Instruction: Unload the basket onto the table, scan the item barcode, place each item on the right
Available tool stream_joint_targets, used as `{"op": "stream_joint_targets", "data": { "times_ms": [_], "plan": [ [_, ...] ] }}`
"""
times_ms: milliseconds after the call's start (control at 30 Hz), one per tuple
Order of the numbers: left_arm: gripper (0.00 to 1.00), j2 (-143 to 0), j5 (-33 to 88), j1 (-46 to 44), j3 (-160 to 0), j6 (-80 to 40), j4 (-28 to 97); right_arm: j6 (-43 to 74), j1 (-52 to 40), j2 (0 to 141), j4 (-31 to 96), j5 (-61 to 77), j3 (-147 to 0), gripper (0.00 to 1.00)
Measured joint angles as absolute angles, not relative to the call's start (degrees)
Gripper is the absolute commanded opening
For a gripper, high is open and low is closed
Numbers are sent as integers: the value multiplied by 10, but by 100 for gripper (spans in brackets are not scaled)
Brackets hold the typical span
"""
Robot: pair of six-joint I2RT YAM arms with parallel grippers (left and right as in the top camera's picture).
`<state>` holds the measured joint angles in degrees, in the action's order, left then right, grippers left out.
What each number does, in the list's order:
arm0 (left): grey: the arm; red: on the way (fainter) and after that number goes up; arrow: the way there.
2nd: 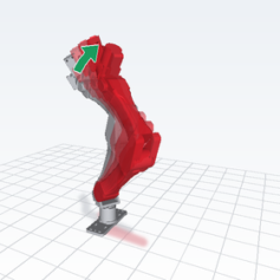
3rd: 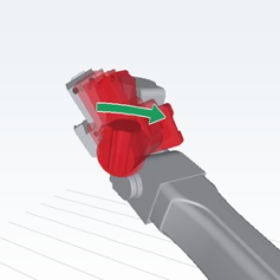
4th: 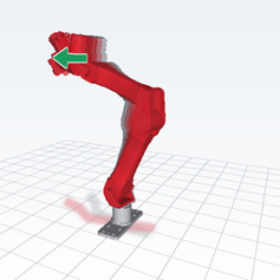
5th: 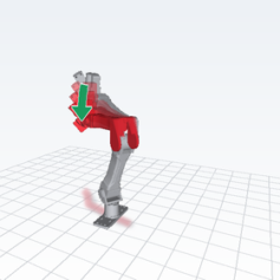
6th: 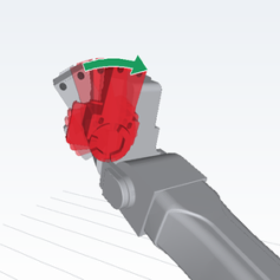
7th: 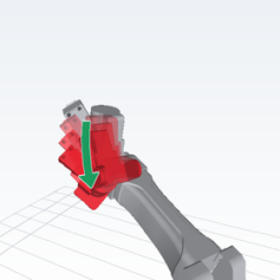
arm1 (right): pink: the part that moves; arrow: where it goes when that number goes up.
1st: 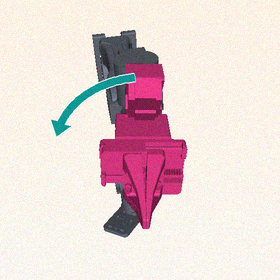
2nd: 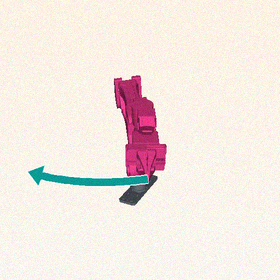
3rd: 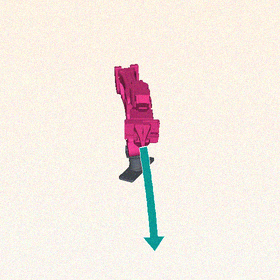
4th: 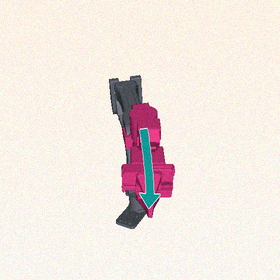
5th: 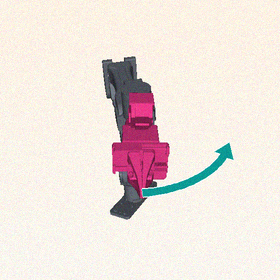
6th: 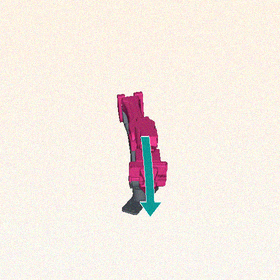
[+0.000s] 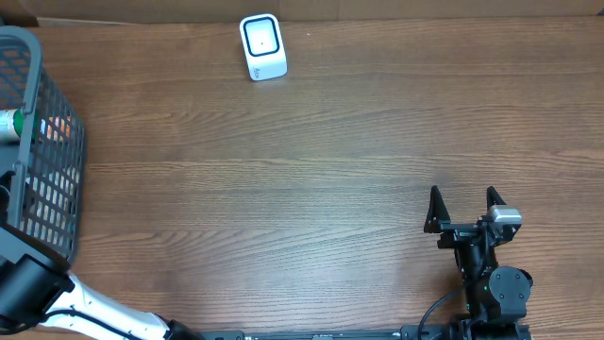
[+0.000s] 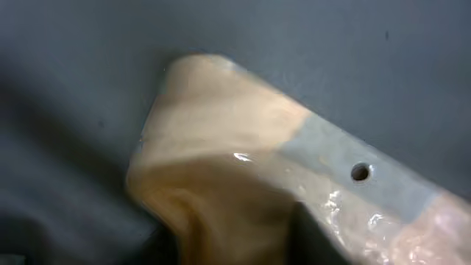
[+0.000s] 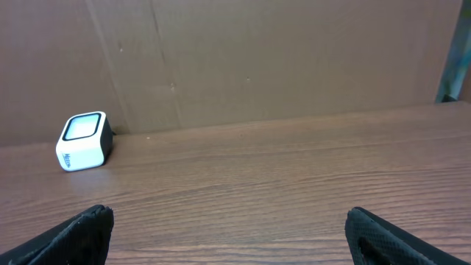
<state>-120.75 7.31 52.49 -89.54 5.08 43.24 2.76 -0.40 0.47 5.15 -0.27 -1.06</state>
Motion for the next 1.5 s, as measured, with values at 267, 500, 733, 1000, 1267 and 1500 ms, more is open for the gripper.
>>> {"op": "stream_joint_targets", "data": {
  "times_ms": [267,500,733,1000,1267,1500],
  "plan": [
    [4,-1222,78,525,-933,-29,489,28,-4,5,51,-3,-11,100],
    [4,-1258,119,525,-1076,-62,614,28,-4,5,51,-2,-11,100],
    [4,-1258,142,522,-1282,-70,693,28,-4,5,51,-3,-11,100],
    [4,-1258,151,521,-1343,-72,736,28,-4,5,52,-2,-11,100],
    [49,-1258,126,516,-1338,-74,754,28,-4,5,51,-3,-11,100],
    [79,-1256,79,514,-1225,-69,694,28,-4,5,51,-2,-11,100]
  ]
}}
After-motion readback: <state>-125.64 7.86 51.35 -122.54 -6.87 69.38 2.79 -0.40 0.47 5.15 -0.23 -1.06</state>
